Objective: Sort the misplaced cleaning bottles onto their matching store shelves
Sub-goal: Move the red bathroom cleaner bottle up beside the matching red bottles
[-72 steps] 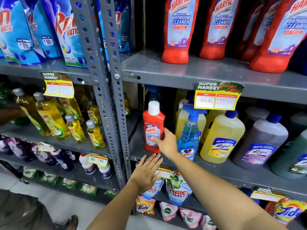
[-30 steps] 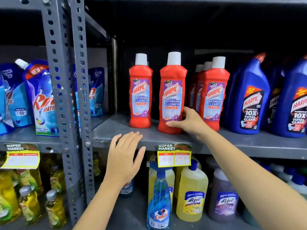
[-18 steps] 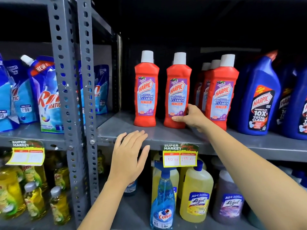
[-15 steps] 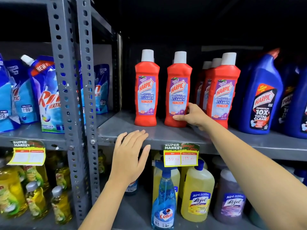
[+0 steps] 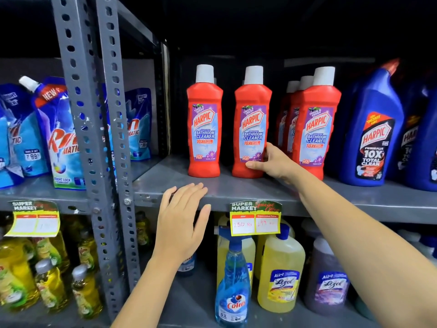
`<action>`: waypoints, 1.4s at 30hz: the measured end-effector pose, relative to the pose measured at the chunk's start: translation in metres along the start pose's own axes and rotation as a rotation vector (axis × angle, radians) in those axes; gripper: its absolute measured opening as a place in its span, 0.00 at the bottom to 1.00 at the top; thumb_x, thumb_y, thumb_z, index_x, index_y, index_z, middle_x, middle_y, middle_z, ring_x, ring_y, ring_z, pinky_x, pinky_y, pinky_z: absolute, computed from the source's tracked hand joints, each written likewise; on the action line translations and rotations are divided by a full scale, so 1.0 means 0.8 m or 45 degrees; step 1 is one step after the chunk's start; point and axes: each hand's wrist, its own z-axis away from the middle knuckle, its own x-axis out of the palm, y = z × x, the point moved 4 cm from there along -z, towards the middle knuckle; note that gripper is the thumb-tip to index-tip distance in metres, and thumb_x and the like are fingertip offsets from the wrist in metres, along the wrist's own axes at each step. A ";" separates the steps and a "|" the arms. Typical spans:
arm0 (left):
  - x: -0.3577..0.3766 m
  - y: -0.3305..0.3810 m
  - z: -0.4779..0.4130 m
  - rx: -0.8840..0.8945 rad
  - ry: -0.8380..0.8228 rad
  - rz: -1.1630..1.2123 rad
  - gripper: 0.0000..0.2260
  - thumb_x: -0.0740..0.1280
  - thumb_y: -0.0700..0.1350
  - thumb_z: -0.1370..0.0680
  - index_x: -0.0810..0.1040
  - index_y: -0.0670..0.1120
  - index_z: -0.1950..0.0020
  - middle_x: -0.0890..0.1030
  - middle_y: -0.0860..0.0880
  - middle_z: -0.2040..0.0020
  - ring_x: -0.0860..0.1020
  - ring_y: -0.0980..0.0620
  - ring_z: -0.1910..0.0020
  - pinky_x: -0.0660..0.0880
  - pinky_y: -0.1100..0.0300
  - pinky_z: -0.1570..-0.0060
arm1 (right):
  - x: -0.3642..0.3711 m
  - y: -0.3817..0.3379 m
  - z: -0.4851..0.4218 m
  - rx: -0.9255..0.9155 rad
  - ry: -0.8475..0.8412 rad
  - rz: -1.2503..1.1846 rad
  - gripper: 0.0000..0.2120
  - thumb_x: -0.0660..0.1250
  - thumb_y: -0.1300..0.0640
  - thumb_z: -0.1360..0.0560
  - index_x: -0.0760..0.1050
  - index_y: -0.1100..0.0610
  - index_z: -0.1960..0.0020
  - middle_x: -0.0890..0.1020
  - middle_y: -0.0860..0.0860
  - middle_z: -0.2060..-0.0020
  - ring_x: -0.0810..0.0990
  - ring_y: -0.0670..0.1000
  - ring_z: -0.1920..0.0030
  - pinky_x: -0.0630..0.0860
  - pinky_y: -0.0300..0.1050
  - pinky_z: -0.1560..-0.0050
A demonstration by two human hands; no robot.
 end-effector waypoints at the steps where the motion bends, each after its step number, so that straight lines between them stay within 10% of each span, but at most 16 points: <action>1: -0.001 0.000 -0.001 -0.002 0.009 -0.002 0.18 0.56 0.50 0.19 0.77 0.44 0.36 0.79 0.48 0.36 0.74 0.50 0.35 0.58 0.53 0.29 | 0.001 -0.003 -0.002 -0.010 0.006 0.009 0.32 0.75 0.64 0.28 0.66 0.60 0.29 0.78 0.57 0.34 0.77 0.55 0.35 0.73 0.54 0.31; 25: 0.001 -0.003 0.000 0.012 0.011 -0.045 0.19 0.55 0.51 0.19 0.75 0.44 0.34 0.77 0.47 0.34 0.72 0.49 0.33 0.57 0.47 0.27 | -0.003 0.002 -0.003 -0.101 0.197 0.293 0.35 0.79 0.51 0.32 0.67 0.58 0.31 0.79 0.54 0.36 0.79 0.52 0.38 0.74 0.49 0.34; 31: 0.009 -0.007 0.027 0.035 0.000 -0.098 0.23 0.54 0.51 0.18 0.62 0.45 0.23 0.60 0.47 0.22 0.54 0.49 0.22 0.46 0.46 0.24 | 0.000 -0.066 0.096 -0.915 1.030 -0.042 0.16 0.64 0.57 0.20 0.71 0.63 0.36 0.78 0.54 0.49 0.78 0.45 0.52 0.76 0.40 0.51; 34: 0.022 -0.020 0.068 0.078 0.008 -0.085 0.24 0.57 0.47 0.19 0.61 0.44 0.23 0.57 0.44 0.21 0.53 0.45 0.22 0.48 0.45 0.24 | 0.047 -0.042 0.180 -1.212 0.993 -0.054 0.09 0.61 0.60 0.19 0.72 0.62 0.41 0.75 0.50 0.51 0.75 0.45 0.53 0.71 0.39 0.51; 42: 0.094 -0.072 0.196 -0.052 -0.552 -0.121 0.23 0.52 0.52 0.18 0.67 0.43 0.26 0.59 0.47 0.22 0.55 0.49 0.23 0.58 0.48 0.26 | 0.166 0.156 0.245 -0.330 0.391 0.402 0.19 0.67 0.53 0.24 0.69 0.55 0.35 0.74 0.48 0.47 0.75 0.49 0.48 0.76 0.49 0.45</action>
